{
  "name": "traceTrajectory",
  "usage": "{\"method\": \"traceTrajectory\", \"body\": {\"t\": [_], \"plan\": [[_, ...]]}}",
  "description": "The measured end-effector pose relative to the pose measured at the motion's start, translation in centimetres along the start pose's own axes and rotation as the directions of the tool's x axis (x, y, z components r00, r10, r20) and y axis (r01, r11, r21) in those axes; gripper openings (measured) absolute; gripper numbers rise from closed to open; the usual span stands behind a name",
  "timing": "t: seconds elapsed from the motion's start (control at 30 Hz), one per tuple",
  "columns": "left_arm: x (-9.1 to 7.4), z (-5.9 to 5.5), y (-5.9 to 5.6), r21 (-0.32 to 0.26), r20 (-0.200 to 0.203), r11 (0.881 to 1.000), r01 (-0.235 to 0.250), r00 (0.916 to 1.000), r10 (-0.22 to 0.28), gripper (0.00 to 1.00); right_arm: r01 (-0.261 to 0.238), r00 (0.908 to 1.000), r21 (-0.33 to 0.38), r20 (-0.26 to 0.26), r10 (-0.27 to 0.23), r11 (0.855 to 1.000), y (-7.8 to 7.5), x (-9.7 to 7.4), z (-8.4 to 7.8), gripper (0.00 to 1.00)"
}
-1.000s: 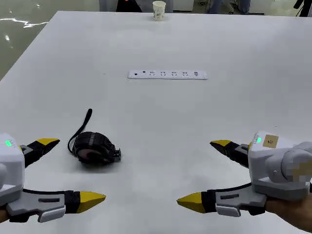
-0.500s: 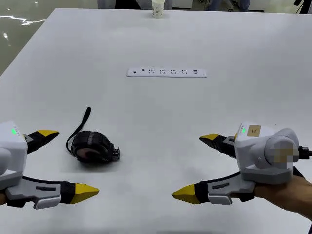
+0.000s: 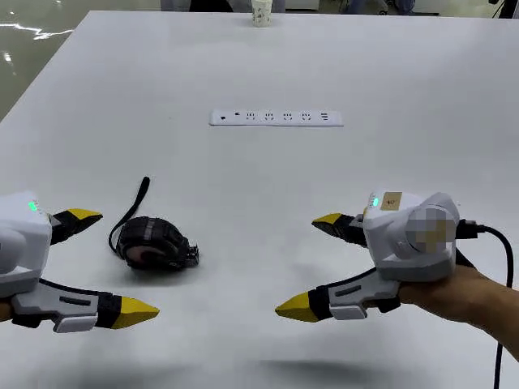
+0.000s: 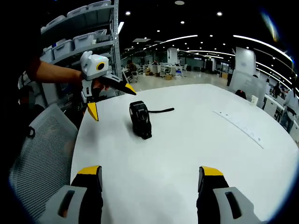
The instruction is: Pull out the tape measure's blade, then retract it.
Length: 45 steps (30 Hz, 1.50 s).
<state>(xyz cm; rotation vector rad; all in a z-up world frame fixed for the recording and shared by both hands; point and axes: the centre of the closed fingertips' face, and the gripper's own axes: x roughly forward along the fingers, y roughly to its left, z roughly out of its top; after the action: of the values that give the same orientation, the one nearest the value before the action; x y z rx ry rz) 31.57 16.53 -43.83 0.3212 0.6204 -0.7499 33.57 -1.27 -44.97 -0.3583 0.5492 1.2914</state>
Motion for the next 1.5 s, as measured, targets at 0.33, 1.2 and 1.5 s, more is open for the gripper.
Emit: {"method": "traceTrajectory", "body": {"t": [0.33,1.2,1.5], "plan": [[1.0,-0.4,0.8,0.047,-0.051,0.998,0.039,0.998,-0.037,0.9,-0.032,0.9992,-0.044,-0.026,0.03,0.999,-0.6,1.5,0.4,0.76],[2.4,-1.2,3.1,0.151,-0.17,0.978,0.144,0.9784,-0.118,0.6,-0.125,0.9894,-0.146,-0.091,0.113,0.981,-1.2,6.2,1.3,0.56],[2.8,-1.7,3.5,0.204,-0.223,0.959,0.195,0.9634,-0.149,0.48,-0.147,0.9857,-0.195,-0.111,0.127,0.97,-1.3,7.9,1.7,0.46]]}}
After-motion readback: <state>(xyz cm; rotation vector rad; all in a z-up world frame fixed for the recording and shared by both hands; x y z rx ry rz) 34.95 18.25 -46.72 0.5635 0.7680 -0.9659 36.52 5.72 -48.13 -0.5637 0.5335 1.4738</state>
